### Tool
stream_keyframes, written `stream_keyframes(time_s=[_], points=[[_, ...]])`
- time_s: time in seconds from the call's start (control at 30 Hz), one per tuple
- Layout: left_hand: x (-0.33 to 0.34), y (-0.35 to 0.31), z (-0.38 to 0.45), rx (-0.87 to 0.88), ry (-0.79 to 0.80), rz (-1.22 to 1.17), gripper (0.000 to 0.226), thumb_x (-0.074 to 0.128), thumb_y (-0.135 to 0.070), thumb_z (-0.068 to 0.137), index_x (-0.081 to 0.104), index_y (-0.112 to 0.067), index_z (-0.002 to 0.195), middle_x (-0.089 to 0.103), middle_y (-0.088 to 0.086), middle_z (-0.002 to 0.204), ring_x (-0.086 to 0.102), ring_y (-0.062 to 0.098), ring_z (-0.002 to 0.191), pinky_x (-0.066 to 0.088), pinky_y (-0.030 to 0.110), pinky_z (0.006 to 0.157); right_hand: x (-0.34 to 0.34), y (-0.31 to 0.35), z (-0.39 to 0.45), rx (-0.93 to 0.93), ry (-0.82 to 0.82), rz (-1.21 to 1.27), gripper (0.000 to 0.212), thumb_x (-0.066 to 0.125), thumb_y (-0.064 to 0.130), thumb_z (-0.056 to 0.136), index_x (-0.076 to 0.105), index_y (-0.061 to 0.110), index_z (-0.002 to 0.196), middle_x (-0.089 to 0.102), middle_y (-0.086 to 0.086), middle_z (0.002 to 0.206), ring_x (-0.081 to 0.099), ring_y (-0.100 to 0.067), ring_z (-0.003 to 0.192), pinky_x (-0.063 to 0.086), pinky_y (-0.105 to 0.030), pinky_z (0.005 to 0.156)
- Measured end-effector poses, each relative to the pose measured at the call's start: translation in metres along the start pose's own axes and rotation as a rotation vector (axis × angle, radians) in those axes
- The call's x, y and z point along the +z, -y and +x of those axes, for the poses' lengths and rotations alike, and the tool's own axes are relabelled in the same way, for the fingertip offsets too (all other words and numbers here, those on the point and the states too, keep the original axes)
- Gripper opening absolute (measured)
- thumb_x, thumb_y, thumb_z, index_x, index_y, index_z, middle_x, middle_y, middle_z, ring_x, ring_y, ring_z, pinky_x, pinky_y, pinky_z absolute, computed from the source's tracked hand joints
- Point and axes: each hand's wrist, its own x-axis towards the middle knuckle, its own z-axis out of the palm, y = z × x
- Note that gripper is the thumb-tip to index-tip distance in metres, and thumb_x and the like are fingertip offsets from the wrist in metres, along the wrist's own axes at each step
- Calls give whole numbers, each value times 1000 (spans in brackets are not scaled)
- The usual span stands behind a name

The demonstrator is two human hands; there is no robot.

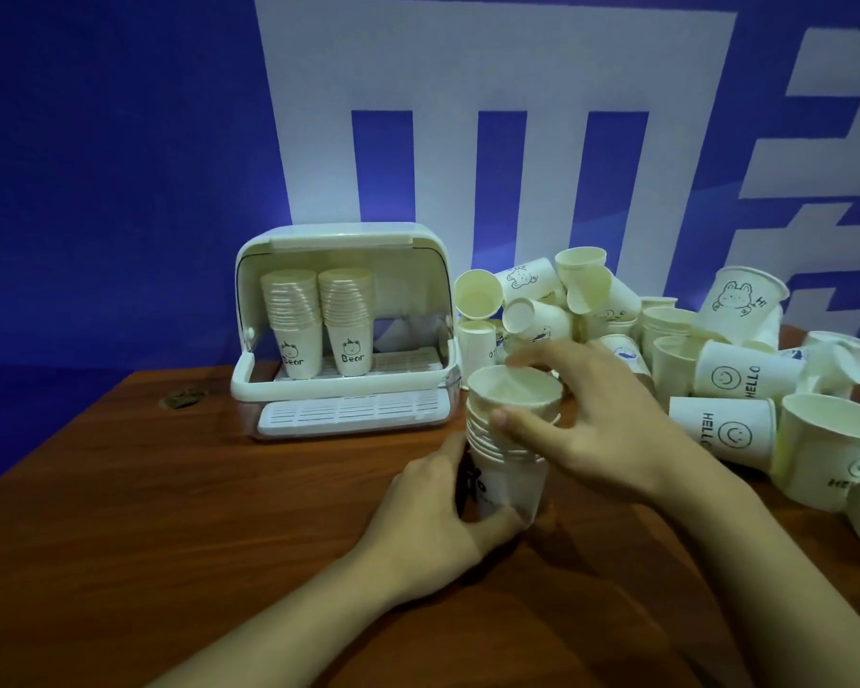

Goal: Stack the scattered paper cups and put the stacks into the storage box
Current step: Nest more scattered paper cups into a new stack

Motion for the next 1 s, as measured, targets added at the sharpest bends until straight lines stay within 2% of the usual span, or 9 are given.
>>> stream_keyframes(time_s=[0.2, 0.4, 0.53, 0.63, 0.7, 0.73, 0.8, 0.87, 1.0], points=[[-1, -2, 0, -3, 10, -14, 67, 77, -63, 73, 55, -42, 133, 73, -20, 116, 68, -1, 106, 58, 37, 91, -2, -5, 1, 57, 78, 86, 75, 45, 82, 63, 70, 29, 110, 59, 13, 111, 47, -14, 109, 37, -31, 92], [-1, 0, 0, -10, 11, -13, 69, 76, -66, 73, 55, -43, 135, 72, -22, 116, 67, -3, 103, 58, 36, 90, -11, -4, 0, 116, 178, 200, 69, 48, 77, 77, 73, 27, 118, 71, 10, 113, 60, -8, 102, 49, -36, 93], [-1, -1, 0, -14, 12, 33, 69, 75, -67, 74, 53, -44, 135, 69, -26, 122, 64, -6, 110, 55, 33, 95, -26, -31, 1, 275, 54, -199, 60, 49, 56, 84, 59, 30, 137, 68, 3, 127, 57, -24, 119, 47, -43, 98], [-2, -2, -1, -18, 16, 30, 69, 74, -70, 73, 53, -45, 134, 69, -26, 123, 64, -5, 112, 55, 34, 97, -32, -61, -5, 558, 399, -533, 55, 61, 36, 88, 49, 26, 141, 52, -4, 146, 34, -32, 143, 39, -41, 110], [-2, -3, 0, -18, 17, 32, 70, 74, -71, 73, 52, -46, 135, 68, -28, 124, 63, -5, 114, 54, 32, 98, -23, -65, -8, 665, 635, -536, 50, 66, 41, 87, 55, 23, 133, 41, -7, 156, 18, -32, 152, 35, -42, 113], [-2, -3, 0, -15, 15, 34, 71, 73, -71, 73, 52, -47, 136, 68, -28, 124, 63, -6, 114, 54, 31, 98, -19, -63, -8, 658, 664, -519, 44, 67, 46, 87, 59, 23, 123, 44, -9, 153, 24, -30, 150, 38, -41, 108], [-2, -2, 1, -6, 10, 40, 70, 73, -69, 72, 52, -47, 136, 68, -28, 123, 63, -6, 113, 54, 31, 97, -14, -54, -4, 591, 507, -438, 35, 65, 54, 85, 61, 22, 98, 61, -8, 131, 52, -26, 124, 48, -36, 91], [-1, -2, 1, -7, 10, 34, 70, 74, -68, 72, 52, -47, 136, 69, -28, 123, 64, -5, 113, 54, 33, 97, -18, -47, -2, 568, 271, -372, 38, 64, 57, 85, 64, 23, 102, 66, -5, 117, 61, -26, 108, 51, -36, 87], [-1, 0, 1, -15, 18, 27, 70, 73, -69, 72, 52, -48, 135, 68, -28, 124, 63, -5, 115, 54, 34, 98, -26, -52, -7, 734, 309, -547, 69, 56, 69, 87, 44, 28, 140, 50, -7, 144, 42, -39, 133, 35, -47, 106]])
